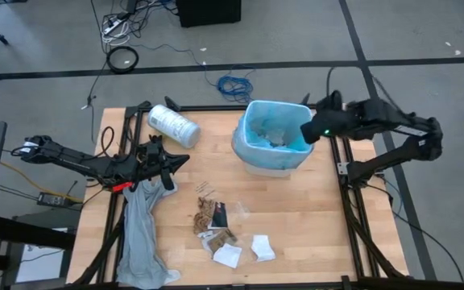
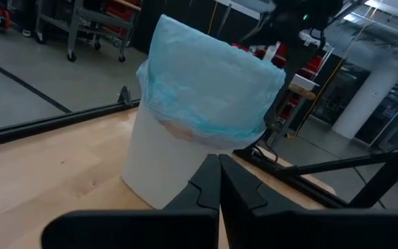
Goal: Place trash/remove bag and relplace
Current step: Put the transparent plastic into the trash bin
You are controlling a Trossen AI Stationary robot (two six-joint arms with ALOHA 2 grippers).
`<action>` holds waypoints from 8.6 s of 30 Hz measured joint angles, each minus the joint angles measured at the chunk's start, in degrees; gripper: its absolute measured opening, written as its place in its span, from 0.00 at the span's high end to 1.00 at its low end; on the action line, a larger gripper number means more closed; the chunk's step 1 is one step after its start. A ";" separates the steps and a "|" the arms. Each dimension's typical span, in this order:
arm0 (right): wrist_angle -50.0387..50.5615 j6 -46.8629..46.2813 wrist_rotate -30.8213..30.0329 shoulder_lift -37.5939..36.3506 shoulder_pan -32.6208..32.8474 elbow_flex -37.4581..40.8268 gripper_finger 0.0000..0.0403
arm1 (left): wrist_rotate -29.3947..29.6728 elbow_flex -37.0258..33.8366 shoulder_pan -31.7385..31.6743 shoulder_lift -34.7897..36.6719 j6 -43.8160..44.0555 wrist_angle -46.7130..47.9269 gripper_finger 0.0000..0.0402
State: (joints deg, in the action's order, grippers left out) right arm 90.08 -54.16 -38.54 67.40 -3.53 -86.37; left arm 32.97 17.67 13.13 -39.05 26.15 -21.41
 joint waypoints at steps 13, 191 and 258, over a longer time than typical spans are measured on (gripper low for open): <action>-9.80 6.20 4.39 3.82 0.70 5.93 1.00 | 1.20 0.00 0.00 -0.01 -0.19 -0.53 0.98; -25.56 60.67 -10.11 26.33 9.52 -33.72 1.00 | 0.11 0.00 0.00 -0.33 -0.62 4.06 0.98; -108.62 35.33 30.03 21.23 18.86 50.48 0.39 | -0.90 0.00 0.00 -0.33 -0.28 -4.86 0.98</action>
State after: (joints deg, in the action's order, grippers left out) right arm -18.55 -18.83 -8.50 88.63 15.33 -35.89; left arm 32.08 17.67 13.13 -39.38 25.87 -26.26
